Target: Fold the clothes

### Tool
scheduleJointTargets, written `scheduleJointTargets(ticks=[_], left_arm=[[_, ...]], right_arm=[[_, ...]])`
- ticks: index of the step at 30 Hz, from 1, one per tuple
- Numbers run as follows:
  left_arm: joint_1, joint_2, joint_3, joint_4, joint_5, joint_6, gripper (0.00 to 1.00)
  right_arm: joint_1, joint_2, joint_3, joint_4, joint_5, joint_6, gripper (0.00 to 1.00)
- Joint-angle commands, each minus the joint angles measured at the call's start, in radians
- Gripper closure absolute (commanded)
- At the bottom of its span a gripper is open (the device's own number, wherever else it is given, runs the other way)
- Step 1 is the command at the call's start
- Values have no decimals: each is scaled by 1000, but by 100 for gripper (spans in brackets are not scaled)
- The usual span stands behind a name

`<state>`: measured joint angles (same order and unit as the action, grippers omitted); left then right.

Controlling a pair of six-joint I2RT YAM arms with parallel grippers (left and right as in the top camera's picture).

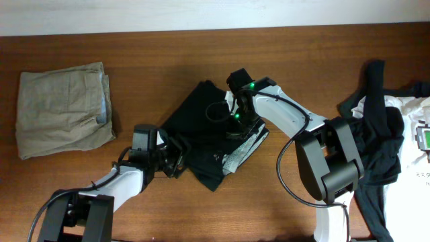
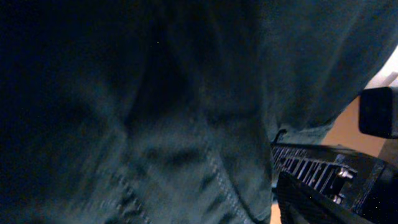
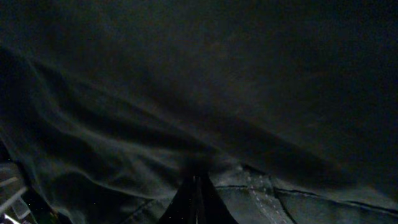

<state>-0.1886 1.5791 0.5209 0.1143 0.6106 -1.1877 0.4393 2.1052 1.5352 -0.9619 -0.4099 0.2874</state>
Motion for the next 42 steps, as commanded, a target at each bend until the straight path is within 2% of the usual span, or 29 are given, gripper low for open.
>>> scheduleJointTargets(ticks=[1, 2, 3, 5, 6, 8, 10, 12, 16, 19, 22, 26, 29, 30, 31, 32, 36, 37, 39, 42], left_arm=[[29, 43, -23, 4, -192, 126, 46], [33, 43, -23, 21, -189, 137, 64], [32, 43, -22, 37, -189, 164, 78], [42, 43, -11, 117, -188, 287, 94], [47, 38, 17, 101, -176, 375, 99], [50, 21, 94, -24, -170, 500, 99], [56, -19, 289, -276, -174, 712, 99], [108, -35, 476, -408, -142, 778, 100], [321, -35, 734, -447, -117, 767, 99], [521, -32, 764, -375, -122, 676, 100], [682, -3, 764, -370, -166, 657, 99], [792, 74, 763, -476, -253, 663, 100], [821, 116, 763, -551, -315, 690, 100], [826, 121, 763, -562, -333, 716, 98], [832, 121, 763, -589, -349, 745, 71], [839, 121, 763, -629, -345, 757, 29], [881, 91, 781, -777, -333, 829, 5], [895, 63, 801, -827, -283, 890, 1], [901, -22, 856, -923, -256, 978, 1], [895, -120, 878, -936, -249, 1035, 3]], right_arm=[[-1, -4, 6, -3, -5, -2, 96], [-1, -4, 6, -4, -5, -2, 96], [-1, -4, 6, -6, -5, -2, 96], [-5, -15, 7, -15, -5, -2, 96], [-12, -35, 7, -25, -5, -3, 96], [-27, -88, 8, -45, -1, -24, 96], [-51, -192, 9, -84, -2, -44, 95], [-72, -280, 14, -109, -1, -45, 95], [-93, -435, 16, -124, 1, -47, 94], [-93, -455, 16, -132, 2, -47, 95], [-93, -454, 16, -158, 2, -47, 95], [-93, -454, 16, -194, 2, -47, 95], [-93, -454, 16, -195, 2, -47, 95], [-93, -454, 16, -195, 2, -47, 95], [-93, -454, 16, -195, 2, -47, 95], [-93, -454, 16, -195, 2, -47, 95], [-93, -454, 16, -208, 2, -47, 94], [-93, -454, 16, -210, 2, -47, 95], [-94, -454, 16, -196, 3, -47, 95], [-94, -455, 16, -191, 3, -47, 95]])
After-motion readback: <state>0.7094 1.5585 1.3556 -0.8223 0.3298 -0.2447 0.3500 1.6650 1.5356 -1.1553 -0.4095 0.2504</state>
